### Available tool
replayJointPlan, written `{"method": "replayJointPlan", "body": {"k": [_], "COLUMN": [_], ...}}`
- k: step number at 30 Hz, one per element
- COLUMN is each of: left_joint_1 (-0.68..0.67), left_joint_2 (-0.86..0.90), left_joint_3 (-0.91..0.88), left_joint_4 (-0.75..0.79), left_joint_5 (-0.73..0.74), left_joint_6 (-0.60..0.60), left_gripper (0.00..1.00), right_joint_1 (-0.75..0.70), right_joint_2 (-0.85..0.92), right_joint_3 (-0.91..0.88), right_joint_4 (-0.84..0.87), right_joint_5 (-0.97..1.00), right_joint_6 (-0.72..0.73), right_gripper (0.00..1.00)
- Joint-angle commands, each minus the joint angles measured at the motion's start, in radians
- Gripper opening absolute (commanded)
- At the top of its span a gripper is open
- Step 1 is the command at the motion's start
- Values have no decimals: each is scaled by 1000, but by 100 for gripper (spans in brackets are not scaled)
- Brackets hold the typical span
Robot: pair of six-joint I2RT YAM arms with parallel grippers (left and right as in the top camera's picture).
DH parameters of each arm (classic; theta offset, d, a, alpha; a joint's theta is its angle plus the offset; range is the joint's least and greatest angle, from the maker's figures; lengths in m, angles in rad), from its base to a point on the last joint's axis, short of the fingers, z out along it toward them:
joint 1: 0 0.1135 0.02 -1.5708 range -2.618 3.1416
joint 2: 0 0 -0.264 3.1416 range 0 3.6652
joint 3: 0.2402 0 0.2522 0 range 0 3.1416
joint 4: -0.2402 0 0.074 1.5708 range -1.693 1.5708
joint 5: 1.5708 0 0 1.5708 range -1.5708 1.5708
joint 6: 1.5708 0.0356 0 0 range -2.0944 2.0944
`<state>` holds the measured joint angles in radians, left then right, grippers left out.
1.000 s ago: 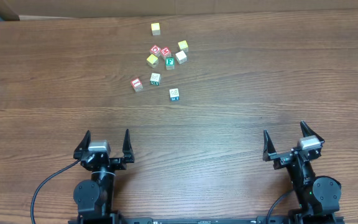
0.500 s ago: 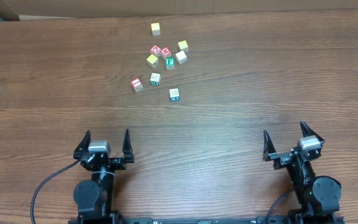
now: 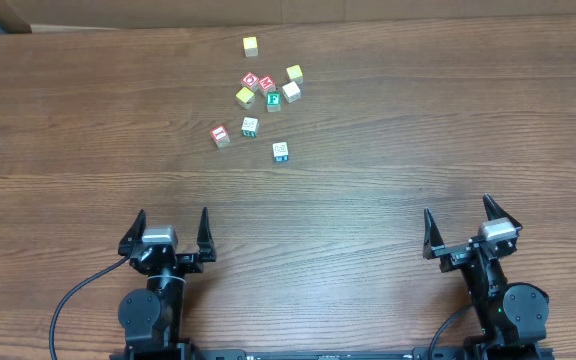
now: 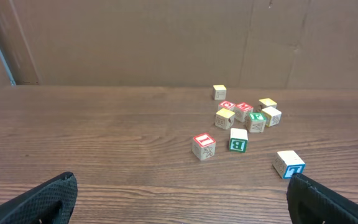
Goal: Flip 5 blocks
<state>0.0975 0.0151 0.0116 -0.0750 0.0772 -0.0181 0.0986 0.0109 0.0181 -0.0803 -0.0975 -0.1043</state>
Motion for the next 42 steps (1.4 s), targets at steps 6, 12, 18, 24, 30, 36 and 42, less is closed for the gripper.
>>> {"method": "replayJointPlan", "body": {"k": [6,12,18,24,30,36,42], "left_joint_1": [-8,-8,-8,-8,-8,-8,-8], "left_joint_2": [-10,-10,-10,6,121,340,611], "left_joint_3": [-3,35,165,325,481,695,974], "left_joint_4": [0,-57,-209,-323,-380,-467,-617], "left_joint_5": [-3,51,51,59,171,266,366], "left_joint_6": [-24,-42,-42,-50,-50,-58,-56], "left_gripper": [100,100,100,100,100,100,100], "right_joint_1": [-5,-5,-5,-5,-5,-5,-5], "right_joint_2": [-7,-7,-7,-7,-7,-7,-7], "right_joint_3": [-10,-10,-10,-10,-10,-10,-10], "right_joint_4": [4,4,4,4,4,4,4], "right_joint_5": [-1,-1,-1,-1,-1,-1,-1], "right_joint_6": [-1,-1,-1,-1,-1,-1,-1], "right_gripper": [100,100,100,100,100,100,100]}}
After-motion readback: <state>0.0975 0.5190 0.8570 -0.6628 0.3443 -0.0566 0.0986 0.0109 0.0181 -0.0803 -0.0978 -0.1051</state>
